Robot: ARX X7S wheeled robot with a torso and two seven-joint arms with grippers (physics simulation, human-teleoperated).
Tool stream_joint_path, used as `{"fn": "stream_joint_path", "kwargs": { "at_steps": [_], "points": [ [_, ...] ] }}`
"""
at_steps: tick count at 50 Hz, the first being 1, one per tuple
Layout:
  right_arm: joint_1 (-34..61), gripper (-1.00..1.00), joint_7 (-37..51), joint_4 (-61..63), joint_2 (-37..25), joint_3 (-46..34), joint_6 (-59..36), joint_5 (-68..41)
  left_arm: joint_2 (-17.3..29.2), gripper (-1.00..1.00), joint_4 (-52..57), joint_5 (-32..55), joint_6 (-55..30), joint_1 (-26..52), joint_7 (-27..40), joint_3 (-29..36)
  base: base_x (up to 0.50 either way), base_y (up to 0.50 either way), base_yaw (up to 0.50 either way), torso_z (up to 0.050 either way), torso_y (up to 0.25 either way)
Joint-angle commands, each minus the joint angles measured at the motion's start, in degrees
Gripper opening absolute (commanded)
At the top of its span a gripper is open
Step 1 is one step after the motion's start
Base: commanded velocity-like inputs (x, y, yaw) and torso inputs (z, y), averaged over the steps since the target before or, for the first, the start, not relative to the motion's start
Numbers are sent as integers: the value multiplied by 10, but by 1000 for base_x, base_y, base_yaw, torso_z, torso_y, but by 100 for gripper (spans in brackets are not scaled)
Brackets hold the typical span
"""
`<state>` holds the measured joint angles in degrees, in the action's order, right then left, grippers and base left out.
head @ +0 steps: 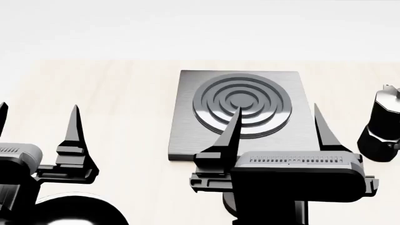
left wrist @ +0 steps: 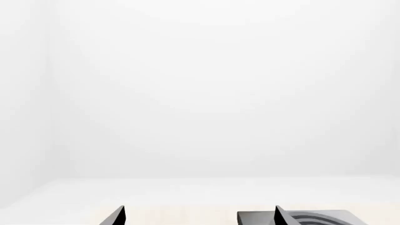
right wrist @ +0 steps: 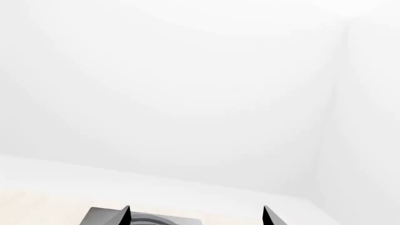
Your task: Turn on the stove.
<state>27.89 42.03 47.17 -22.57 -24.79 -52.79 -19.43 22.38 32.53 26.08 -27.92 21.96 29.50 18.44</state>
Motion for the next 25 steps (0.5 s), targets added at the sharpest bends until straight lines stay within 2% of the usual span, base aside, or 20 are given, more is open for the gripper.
{"fn": "stream_joint_path", "kwargs": {
  "at_steps": [1, 25],
  "points": [
    [7, 100, 5, 16, 0, -4, -13, -2, 2, 100, 8, 3, -3, 1, 3, 0, 0, 0, 0, 0, 0],
    [16, 100, 13, 29, -3, -10, -29, -3, 9, 100, 46, 13, -18, 3, 14, 1, 0, 0, 0, 0, 0]
  ]
}}
